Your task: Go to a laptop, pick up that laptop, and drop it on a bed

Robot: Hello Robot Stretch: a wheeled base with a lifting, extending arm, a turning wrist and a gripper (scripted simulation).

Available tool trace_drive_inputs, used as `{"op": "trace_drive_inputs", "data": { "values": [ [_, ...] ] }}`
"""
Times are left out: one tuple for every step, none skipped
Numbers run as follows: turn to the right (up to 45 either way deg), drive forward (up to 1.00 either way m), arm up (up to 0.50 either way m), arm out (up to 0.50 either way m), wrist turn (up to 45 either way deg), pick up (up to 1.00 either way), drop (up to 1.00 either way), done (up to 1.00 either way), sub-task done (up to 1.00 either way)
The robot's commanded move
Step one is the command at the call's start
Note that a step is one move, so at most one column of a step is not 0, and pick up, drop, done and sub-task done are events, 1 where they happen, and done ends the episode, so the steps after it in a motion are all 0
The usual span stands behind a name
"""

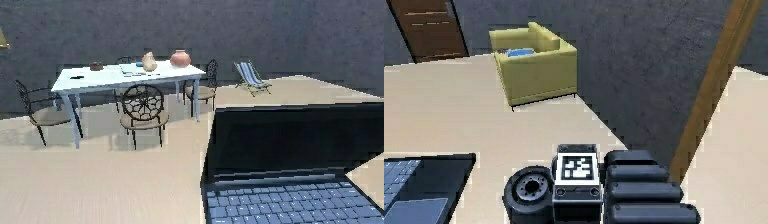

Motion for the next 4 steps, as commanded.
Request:
{"op": "trace_drive_inputs", "data": {
  "values": [
    [0.0, 0.1, 0.0, 0.0, 0.0, 0.0, 0.0, 0.0, 0.0],
    [-36.0, 0.0, 0.0, 0.0, 0.0, 0.0, 0.0, 0.0, 0.0],
    [0.0, 1.0, 0.0, 0.0, 0.0, 0.0, 0.0, 0.0, 0.0],
    [-12.0, 0.0, 0.0, 0.0, 0.0, 0.0, 0.0, 0.0, 0.0]
  ]
}}
